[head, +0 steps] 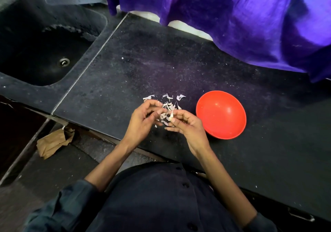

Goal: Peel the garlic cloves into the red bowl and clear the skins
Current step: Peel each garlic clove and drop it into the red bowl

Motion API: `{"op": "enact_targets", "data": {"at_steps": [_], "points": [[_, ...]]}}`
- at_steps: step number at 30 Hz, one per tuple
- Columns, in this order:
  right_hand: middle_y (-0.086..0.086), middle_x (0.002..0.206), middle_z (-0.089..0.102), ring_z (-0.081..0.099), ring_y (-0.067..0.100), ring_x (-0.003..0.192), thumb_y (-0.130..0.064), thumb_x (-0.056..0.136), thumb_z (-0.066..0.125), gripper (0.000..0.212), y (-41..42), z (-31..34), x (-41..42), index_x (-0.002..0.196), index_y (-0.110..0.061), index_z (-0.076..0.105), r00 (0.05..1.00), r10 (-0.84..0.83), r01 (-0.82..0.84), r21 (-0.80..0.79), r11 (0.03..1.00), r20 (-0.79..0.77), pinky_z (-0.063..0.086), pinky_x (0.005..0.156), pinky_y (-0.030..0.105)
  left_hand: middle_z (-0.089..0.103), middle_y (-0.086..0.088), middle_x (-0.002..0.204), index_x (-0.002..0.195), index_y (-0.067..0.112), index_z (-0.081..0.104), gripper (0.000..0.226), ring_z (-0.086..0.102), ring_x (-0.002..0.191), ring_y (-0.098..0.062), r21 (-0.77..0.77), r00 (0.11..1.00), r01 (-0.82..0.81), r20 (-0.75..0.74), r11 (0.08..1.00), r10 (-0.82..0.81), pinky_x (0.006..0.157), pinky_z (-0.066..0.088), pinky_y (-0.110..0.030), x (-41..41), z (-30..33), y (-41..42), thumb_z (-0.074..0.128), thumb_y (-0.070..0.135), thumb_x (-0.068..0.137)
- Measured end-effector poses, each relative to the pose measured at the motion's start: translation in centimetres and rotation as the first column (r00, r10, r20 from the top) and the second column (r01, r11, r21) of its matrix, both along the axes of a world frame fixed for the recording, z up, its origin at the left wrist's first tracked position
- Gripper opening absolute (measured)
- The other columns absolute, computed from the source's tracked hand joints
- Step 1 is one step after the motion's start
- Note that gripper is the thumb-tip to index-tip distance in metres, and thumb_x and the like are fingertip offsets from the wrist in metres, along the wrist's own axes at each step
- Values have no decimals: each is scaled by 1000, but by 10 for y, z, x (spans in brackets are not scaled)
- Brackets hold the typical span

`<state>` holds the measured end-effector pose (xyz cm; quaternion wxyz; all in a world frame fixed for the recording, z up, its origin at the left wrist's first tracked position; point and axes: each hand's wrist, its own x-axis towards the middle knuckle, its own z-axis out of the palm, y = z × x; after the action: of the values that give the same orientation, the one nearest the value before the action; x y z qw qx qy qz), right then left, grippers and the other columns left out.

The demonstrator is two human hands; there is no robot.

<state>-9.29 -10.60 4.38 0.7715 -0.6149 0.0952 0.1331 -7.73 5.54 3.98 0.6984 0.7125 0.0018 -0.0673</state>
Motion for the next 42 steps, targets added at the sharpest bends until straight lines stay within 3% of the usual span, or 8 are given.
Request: {"op": "enact_targets", "data": {"at_steps": [6,13,20,26,31,37,40,42], "points": [[10,92,68,67,21,79,3,89,61,21,0,-2,0,106,-9,64,1000,25,-25,-32,999,-8,59,76,36,74,-6,89,105,13,57,31,70,82,-19,-170,997,-39,-71,985,28,72,59,-32,0,5,-9,70,-2,81],[9,90,68,67,20,77,2,89,61,16,0,2,-1,104,-4,63,998,31,-25,104,994,-57,59,74,35,72,-4,73,105,11,46,40,67,70,-19,-229,991,-121,-80,966,105,74,58,-38,1,1,-8,73,5,76],[14,92,69,68,24,80,5,85,65,16,2,0,-2,101,4,67,999,-25,28,81,996,-39,58,70,29,71,-3,78,113,16,45,47,66,78,-24,-168,994,-112,-25,979,110,94,48,-60,2,-5,-5,77,13,78],[19,93,69,66,27,80,4,86,64,14,1,-2,-1,100,2,68,997,-66,68,59,996,-40,59,70,30,73,-4,79,112,19,46,45,69,80,-24,-104,993,-114,20,988,117,90,52,-54,0,-3,-9,74,4,80],[14,89,70,67,22,75,6,85,62,17,3,0,-2,101,4,65,983,-75,112,222,969,-170,58,69,29,67,-2,72,101,27,39,40,67,76,-25,-2,982,-153,108,988,153,85,53,-47,-1,-5,-11,69,7,83],[10,83,72,69,17,72,3,87,60,16,7,3,-1,102,5,65,947,-11,134,364,922,-321,58,68,26,55,-11,76,94,29,37,32,57,77,-30,50,970,-177,175,983,166,80,49,-54,-5,-8,-16,61,9,85],[13,86,73,70,17,72,4,85,63,13,9,2,-2,97,6,68,957,-71,162,314,936,-281,57,67,26,52,13,73,88,27,34,32,53,73,-17,88,969,-206,158,975,191,76,49,-50,-5,-7,-20,59,9,83],[15,88,73,69,17,70,4,83,66,12,11,2,-3,95,6,70,977,-121,154,196,968,-174,57,66,25,51,15,71,85,26,32,30,54,73,-15,98,972,-217,115,971,206,75,49,-50,-5,-10,-21,58,11,81]]}}
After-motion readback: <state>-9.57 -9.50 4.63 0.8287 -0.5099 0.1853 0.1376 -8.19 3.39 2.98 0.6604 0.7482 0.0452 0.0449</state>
